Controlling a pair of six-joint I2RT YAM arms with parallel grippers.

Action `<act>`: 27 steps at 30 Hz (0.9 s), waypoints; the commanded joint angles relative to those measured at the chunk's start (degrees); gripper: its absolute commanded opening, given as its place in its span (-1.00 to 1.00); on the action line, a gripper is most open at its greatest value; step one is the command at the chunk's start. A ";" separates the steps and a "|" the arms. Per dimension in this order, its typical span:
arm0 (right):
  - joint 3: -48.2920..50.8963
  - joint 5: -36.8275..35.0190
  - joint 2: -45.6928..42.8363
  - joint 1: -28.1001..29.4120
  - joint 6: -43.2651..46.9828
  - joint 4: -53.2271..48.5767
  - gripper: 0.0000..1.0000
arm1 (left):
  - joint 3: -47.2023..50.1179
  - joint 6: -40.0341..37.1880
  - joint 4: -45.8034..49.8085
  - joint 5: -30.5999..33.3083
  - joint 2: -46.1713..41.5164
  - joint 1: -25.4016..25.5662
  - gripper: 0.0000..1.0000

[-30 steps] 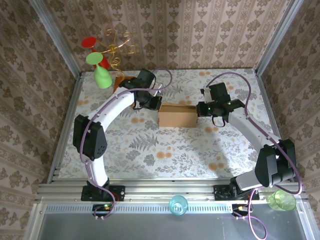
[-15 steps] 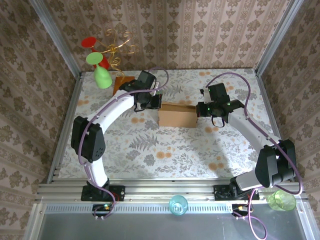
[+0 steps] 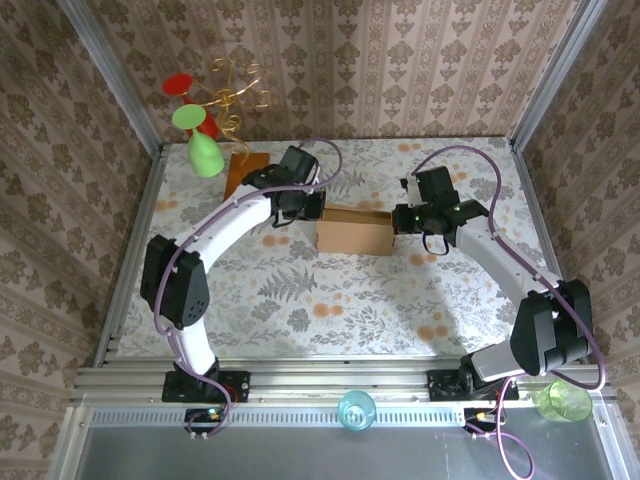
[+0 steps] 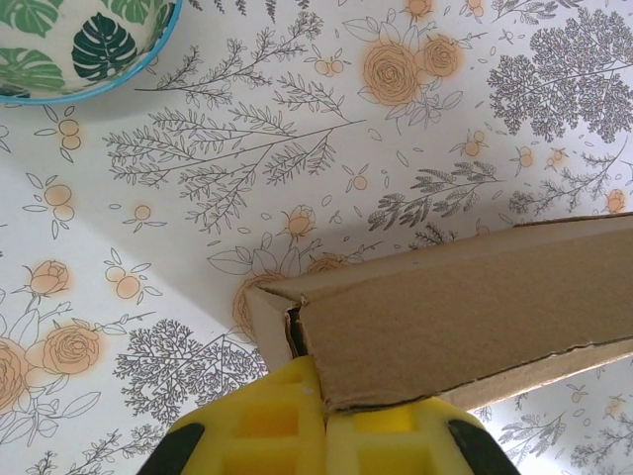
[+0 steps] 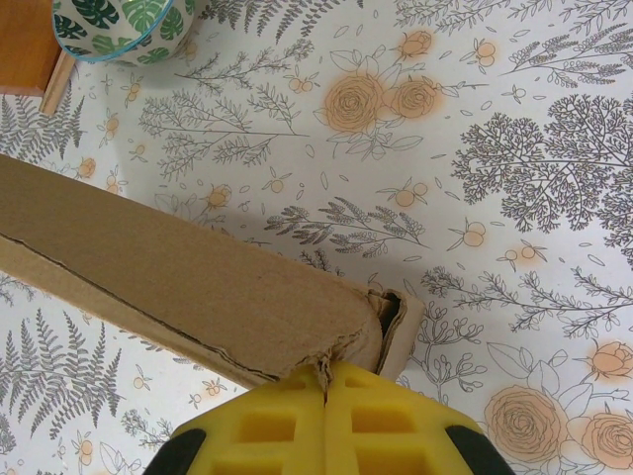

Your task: Fold the paper box

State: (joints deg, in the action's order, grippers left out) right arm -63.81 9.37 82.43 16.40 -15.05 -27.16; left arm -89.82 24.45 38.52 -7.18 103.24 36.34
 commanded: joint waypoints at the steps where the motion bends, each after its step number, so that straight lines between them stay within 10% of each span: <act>1: 2.38 2.06 0.53 1.73 -0.57 -3.96 -1.00 | 2.24 -0.34 -2.21 -1.02 -1.09 1.72 -0.92; 27: 2.54 0.95 -0.21 2.22 -2.57 -3.96 -1.00 | 18.44 2.33 -18.32 1.45 -5.50 3.97 -1.00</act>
State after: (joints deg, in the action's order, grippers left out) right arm -63.16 8.91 81.69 16.99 -15.79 -27.16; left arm -74.32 24.95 18.57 -2.02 96.84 37.98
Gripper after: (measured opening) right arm 0.052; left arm 0.047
